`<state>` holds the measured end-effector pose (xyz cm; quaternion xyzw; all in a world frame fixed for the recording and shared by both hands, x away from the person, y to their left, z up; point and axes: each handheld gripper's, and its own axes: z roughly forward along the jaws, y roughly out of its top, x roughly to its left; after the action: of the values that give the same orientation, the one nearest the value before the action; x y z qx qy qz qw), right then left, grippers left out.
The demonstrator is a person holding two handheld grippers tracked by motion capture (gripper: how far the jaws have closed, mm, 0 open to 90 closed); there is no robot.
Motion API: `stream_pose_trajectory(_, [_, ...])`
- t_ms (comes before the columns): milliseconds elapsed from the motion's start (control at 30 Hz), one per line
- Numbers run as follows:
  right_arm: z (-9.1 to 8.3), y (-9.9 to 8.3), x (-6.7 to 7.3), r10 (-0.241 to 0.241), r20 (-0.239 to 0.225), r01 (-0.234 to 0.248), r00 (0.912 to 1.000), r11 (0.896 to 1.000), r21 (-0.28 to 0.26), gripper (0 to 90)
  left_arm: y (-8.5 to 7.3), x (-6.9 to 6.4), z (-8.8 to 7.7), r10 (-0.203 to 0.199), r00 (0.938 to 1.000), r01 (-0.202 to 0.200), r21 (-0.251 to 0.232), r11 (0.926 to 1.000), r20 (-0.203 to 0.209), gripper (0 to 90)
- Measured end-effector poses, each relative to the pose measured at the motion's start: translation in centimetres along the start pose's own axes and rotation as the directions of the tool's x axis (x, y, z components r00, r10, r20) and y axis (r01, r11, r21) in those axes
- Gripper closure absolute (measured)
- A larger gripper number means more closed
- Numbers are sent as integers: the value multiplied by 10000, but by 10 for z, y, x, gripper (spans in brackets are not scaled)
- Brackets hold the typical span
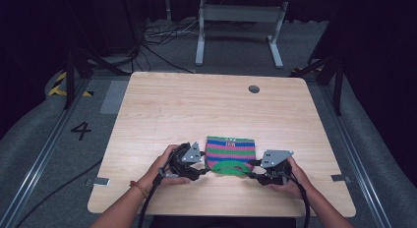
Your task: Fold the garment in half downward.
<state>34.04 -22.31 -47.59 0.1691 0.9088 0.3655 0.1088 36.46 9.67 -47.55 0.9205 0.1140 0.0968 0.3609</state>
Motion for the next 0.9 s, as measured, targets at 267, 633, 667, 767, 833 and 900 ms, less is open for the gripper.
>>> stream_pose_trajectory(267, [-7, 6, -1, 38, 198, -45, 9998, 9994, 343, 370, 6, 4, -14, 149, 9983, -120, 518, 9986, -566, 254])
stream_pose_trajectory(633, [-25, -4, -8, 414, 894, -453, 9951, 9981, 418, 322, -21, 5, -41, -116, 9891, 290, 1166, 9928, -1467, 217])
stream_pose_trajectory(667, [-25, -4, -8, 414, 894, -453, 9951, 9981, 418, 322, -21, 5, -41, -116, 9891, 290, 1166, 9928, -1467, 217])
stream_pose_trajectory(767, [-32, -12, -10, 547, 1122, -600, 9922, 9972, 442, 318, -34, 6, -48, -322, 9878, 540, 1408, 9886, -1524, 217])
stream_pose_trajectory(833, [-36, -17, -12, 647, 1228, -705, 9903, 9966, 432, 317, -42, 7, -53, -539, 9868, 769, 1494, 9858, -1526, 216])
stream_pose_trajectory(900, [-41, -22, -14, 782, 1358, -847, 9876, 9955, 423, 314, -49, 7, -57, -659, 9859, 908, 1618, 9826, -1536, 205])
